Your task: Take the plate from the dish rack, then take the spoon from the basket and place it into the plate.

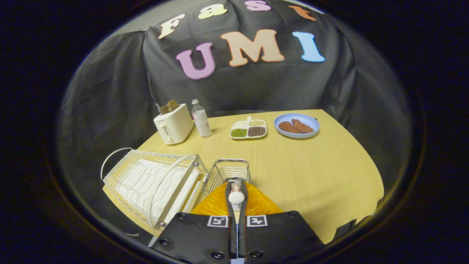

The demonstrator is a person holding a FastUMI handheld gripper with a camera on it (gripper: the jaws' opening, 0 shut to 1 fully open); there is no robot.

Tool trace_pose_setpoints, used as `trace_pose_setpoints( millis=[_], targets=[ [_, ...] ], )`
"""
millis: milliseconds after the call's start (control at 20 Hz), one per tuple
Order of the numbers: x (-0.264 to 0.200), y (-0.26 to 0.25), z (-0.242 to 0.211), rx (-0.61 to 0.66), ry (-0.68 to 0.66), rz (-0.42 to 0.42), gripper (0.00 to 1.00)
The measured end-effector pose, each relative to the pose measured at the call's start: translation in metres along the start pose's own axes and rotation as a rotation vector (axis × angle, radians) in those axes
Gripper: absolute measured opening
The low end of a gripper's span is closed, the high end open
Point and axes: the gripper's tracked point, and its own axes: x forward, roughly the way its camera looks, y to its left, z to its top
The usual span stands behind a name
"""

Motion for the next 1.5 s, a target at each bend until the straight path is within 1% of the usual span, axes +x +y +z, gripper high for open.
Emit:
trace_pose_setpoints(
  millis=[100,250,450,550,700,900,1200,1500],
  targets=[
    [-0.012,-0.001,0.007,0.005,-0.006,0.004,0.04],
    [-0.036,0.001,0.014,0.027,-0.019,0.032,0.05],
    [-0.065,-0.006,0.015,0.021,-0.036,0.035,0.05],
    [-0.079,-0.008,0.012,0.010,-0.037,0.046,0.05],
    [-0.098,-0.008,0.000,-0.014,-0.024,0.083,0.05],
    [-0.118,-0.006,-0.012,0.002,-0.024,0.131,0.05],
    [-0.123,0.000,-0.055,-0.016,0.057,0.187,0.05],
    [-0.115,-0.017,-0.091,-0.022,0.135,0.196,0.05]
  ],
)
